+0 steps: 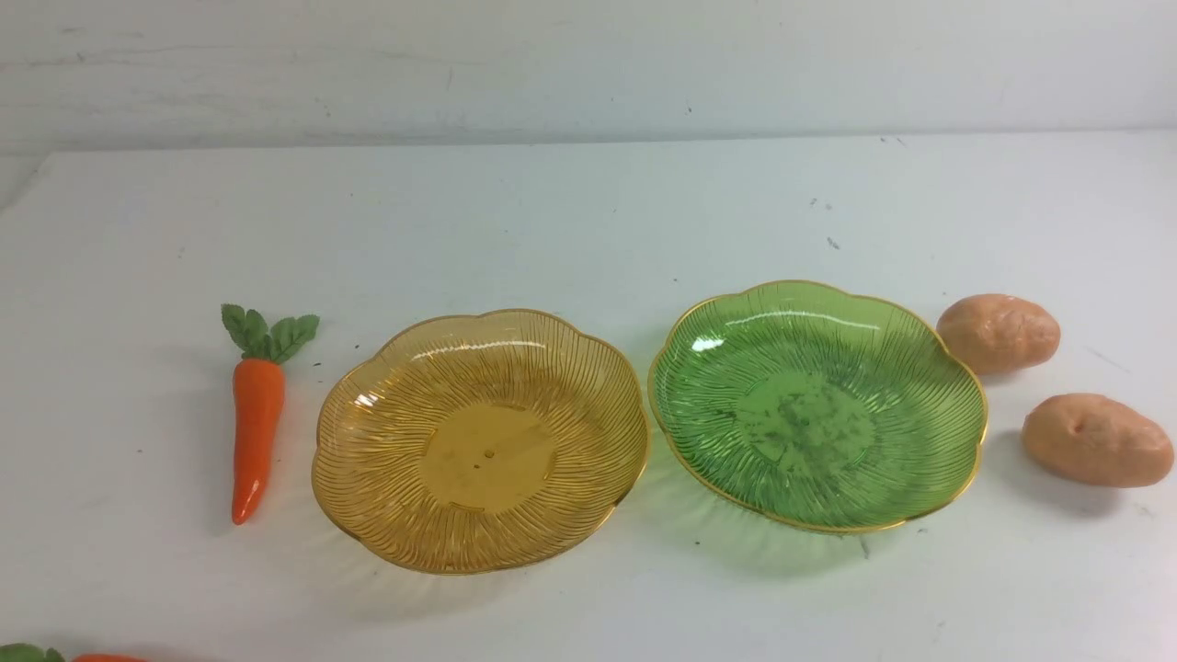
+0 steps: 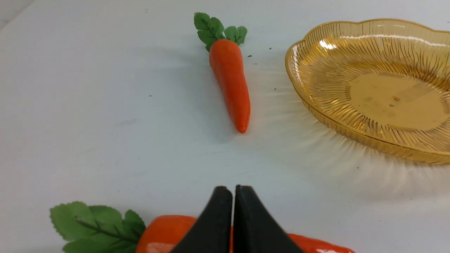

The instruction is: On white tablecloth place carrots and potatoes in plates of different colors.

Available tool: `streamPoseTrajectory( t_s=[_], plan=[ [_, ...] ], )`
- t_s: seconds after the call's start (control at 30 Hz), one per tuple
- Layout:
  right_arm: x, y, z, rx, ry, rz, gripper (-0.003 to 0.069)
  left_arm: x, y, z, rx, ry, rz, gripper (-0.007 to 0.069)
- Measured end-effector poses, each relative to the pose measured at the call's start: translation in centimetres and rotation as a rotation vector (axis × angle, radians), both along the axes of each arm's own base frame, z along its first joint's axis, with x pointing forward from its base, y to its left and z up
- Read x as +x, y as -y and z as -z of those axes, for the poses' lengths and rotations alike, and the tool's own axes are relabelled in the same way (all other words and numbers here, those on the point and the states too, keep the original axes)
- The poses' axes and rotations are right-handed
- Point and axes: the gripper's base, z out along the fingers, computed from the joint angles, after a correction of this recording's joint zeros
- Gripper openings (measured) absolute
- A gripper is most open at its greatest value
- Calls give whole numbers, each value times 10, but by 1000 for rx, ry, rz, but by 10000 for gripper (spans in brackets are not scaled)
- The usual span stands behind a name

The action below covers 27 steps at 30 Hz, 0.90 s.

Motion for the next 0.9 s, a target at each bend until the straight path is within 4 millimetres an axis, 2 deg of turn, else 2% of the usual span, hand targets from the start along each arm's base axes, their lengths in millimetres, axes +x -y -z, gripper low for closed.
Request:
streamPoseTrajectory(
  t_s=[0.47,0.7,0.8,0.87,0.9],
  plan=[
    [0,0,0,0,0,0,-15,0,0,0,-1,0,0,-3],
    [1,3,-1,-142,26,4,-15,0,0,0,-3,0,-1,-3],
    [1,3,-3,-120,44,11,-15,0,3,0,-131,5,-13,-3],
    [1,1,-5,34,55,22,-15,0,8,-1,-384,-2,-36,-3],
    [1,1,-6,84,56,25,-15,0,8,-1,-414,-3,-39,-3]
  ],
)
